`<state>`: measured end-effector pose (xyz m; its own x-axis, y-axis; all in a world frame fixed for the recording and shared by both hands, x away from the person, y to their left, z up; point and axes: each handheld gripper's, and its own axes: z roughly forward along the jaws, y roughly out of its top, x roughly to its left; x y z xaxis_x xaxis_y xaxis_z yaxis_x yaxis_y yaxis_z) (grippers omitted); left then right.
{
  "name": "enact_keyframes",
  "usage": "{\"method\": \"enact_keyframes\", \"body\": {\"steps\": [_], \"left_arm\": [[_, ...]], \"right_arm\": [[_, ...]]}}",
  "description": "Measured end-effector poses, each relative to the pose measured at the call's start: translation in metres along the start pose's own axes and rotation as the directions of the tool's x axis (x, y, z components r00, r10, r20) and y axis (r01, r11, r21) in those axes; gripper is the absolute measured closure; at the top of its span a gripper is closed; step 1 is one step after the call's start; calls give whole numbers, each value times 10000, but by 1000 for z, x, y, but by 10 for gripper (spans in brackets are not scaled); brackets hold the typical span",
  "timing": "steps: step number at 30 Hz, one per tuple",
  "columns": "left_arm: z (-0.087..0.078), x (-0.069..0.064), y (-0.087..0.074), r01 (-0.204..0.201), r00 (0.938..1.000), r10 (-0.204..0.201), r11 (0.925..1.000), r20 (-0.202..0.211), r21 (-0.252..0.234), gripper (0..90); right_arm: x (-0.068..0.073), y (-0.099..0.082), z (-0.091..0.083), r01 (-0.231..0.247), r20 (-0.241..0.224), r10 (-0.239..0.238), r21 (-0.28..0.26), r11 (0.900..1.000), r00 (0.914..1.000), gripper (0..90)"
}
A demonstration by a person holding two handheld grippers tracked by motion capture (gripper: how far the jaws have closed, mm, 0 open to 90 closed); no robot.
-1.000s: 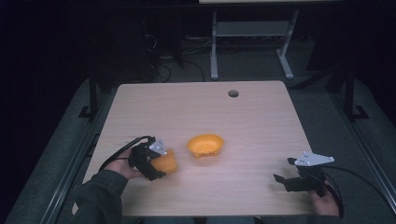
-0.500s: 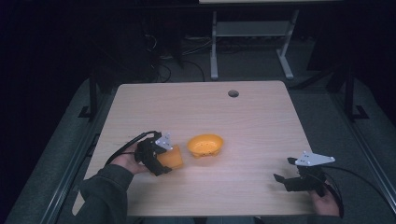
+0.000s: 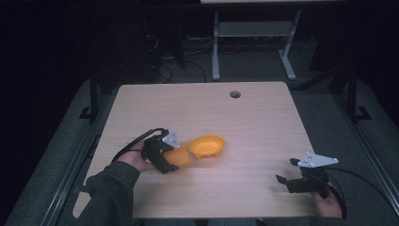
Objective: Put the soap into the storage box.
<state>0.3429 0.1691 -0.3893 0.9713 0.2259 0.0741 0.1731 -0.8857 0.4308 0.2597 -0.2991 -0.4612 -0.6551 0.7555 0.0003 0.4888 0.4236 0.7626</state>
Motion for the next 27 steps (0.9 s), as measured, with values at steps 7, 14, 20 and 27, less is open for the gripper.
{"method": "enact_keyframes", "body": {"steps": [7, 14, 20, 27], "left_arm": [[-2, 3, 6, -159, 9999, 159, 9999, 15, -65, 207], [-3, 5, 14, -232, 9997, 232, 9997, -37, -92, 208], [-4, 8, 21, -440, 9990, 440, 9990, 1, -124, 208], [-3, 12, 31, -534, 9986, 534, 9983, 15, -221, 208]], "right_arm": [[0, 0, 0, 1, 37, -1, 15, 10000, 10000, 140], [0, 0, -1, -38, 31, 38, -38, 10000, 10000, 139], [0, 0, -1, -63, 33, 63, -78, 9999, 10000, 139], [0, 0, -1, -59, 26, 59, -93, 9999, 10000, 140]]}}
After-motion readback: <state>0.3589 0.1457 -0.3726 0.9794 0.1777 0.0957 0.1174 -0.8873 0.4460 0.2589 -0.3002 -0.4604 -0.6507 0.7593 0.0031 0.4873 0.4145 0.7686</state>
